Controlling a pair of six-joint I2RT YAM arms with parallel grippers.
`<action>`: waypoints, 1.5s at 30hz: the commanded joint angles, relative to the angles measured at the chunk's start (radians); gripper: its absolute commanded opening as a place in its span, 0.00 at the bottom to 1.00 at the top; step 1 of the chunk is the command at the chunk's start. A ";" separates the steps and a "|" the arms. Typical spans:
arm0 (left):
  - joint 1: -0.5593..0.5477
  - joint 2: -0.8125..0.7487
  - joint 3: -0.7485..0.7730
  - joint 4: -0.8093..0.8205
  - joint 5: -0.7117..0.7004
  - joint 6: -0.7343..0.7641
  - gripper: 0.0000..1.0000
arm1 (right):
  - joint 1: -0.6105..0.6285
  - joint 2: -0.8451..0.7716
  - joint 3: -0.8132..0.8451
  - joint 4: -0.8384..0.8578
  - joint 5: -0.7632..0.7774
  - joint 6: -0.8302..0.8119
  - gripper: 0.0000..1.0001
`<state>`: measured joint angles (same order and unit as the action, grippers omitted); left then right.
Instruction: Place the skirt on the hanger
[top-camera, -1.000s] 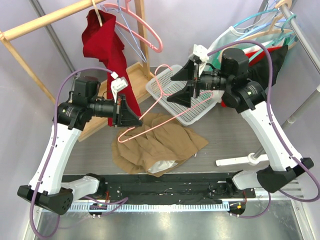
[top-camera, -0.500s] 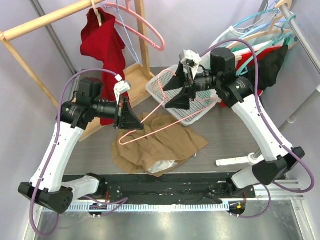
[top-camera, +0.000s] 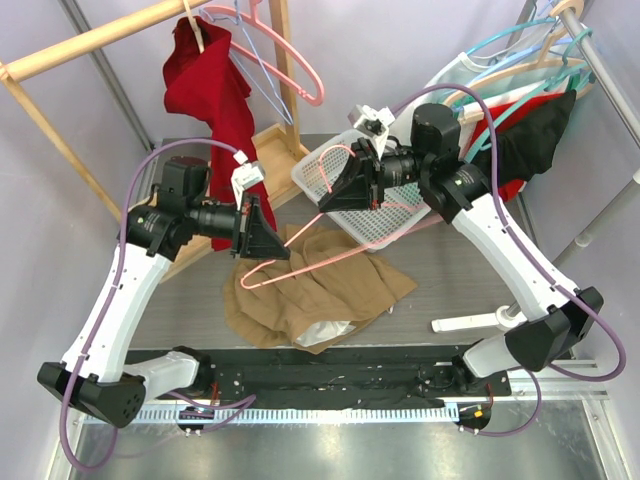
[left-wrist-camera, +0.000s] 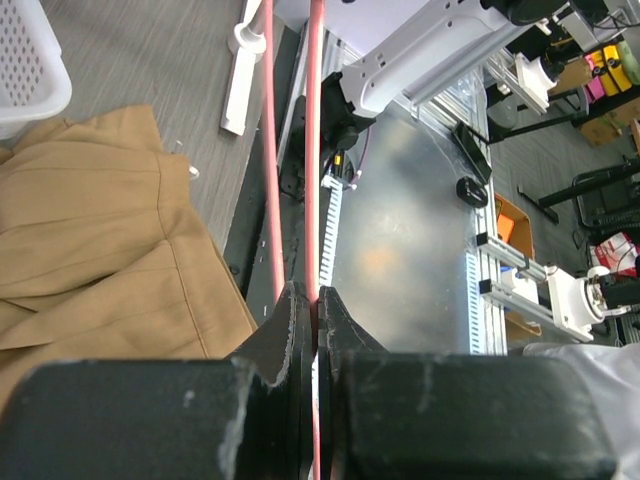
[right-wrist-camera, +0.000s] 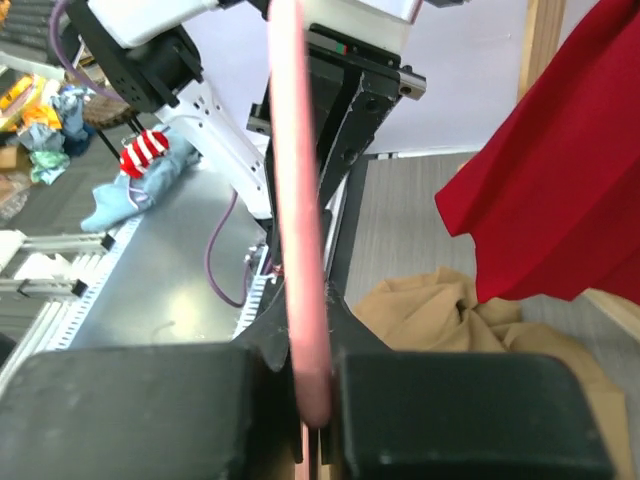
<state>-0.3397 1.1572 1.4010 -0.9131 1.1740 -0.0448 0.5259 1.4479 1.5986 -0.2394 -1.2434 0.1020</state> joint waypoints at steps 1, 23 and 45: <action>-0.002 -0.031 -0.019 0.075 -0.023 -0.055 0.00 | 0.005 -0.026 -0.014 0.069 0.031 0.048 0.01; -0.231 -0.221 -0.292 0.020 -0.615 -0.360 0.68 | -0.079 -0.408 -0.219 -0.572 0.501 -0.223 0.01; -1.061 -0.010 -0.364 -0.032 -1.778 -0.742 0.88 | -0.079 -0.514 -0.250 -0.701 0.529 -0.173 0.01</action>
<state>-1.3304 1.0908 1.0298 -0.9607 -0.3050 -0.6914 0.4438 0.9524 1.3396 -0.9447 -0.7155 -0.0883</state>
